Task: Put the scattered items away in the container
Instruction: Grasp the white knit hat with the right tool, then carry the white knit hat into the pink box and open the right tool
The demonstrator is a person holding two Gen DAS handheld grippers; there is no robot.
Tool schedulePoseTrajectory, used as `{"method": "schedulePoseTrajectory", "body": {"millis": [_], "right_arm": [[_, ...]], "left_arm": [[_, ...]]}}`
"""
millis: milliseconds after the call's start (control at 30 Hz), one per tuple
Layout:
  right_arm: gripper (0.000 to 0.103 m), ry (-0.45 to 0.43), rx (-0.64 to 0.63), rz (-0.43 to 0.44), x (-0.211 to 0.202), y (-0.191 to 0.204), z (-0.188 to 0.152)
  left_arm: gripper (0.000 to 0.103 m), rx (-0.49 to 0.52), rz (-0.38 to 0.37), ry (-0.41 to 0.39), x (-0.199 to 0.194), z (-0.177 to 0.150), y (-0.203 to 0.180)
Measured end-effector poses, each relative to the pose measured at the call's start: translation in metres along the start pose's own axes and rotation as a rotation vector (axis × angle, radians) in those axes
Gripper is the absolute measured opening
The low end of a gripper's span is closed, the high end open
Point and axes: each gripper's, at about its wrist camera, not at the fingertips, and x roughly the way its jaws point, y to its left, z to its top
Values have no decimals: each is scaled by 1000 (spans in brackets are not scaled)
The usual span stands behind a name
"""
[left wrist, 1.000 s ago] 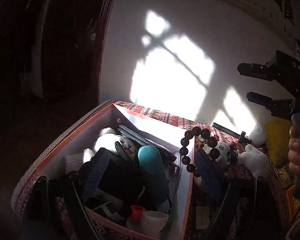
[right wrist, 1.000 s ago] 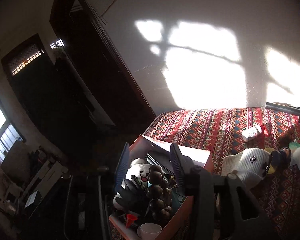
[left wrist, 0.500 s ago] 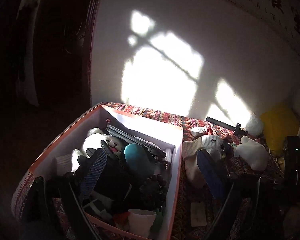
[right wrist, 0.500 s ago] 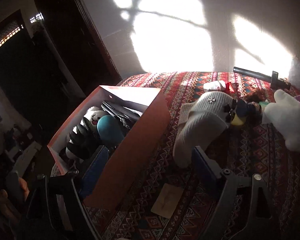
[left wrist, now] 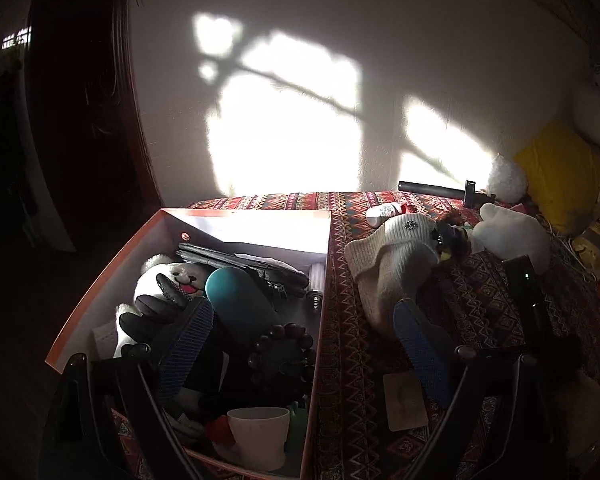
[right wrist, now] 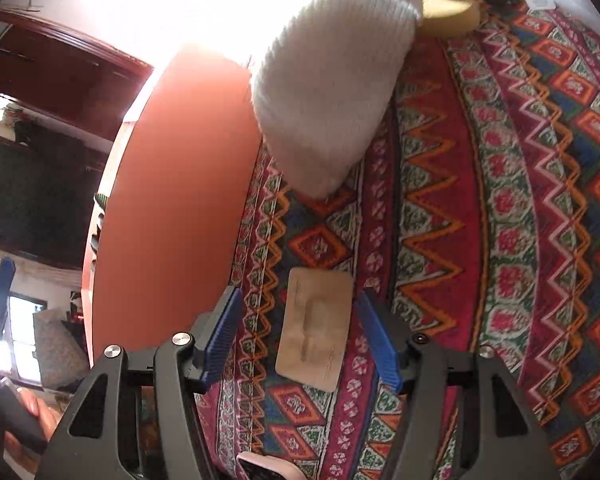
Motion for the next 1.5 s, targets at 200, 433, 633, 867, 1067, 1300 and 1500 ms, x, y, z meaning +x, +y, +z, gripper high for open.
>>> {"method": "schedulePoseTrajectory", "body": {"millis": [200,433,633,867,1067,1300,1500], "right_arm": [[87,-185,168,45,-29,-33,62],[87,-97,181,20,20,-11,114],[19,-65,73,-2,23,-12,96],[18,-27,118,161,-48,-52,35],[18,-114,314,520,-107,-76,13],[19,-111,423,874,-119,-66,5],[18,-86,378,1028,-125,-23,1]], "left_arm": [[92,129,2,70,30,-8,-47],[92,156,35,129,58,-5,-58],[92,41,-28,162,63,0,-35],[92,-198,-329,311,77,-12,-34],[96,-348,-602,436,86,-29,-70],[103,-643,-991,460,86,-33,-59],[67,-656,-1103,261,43,-6,-34]]}}
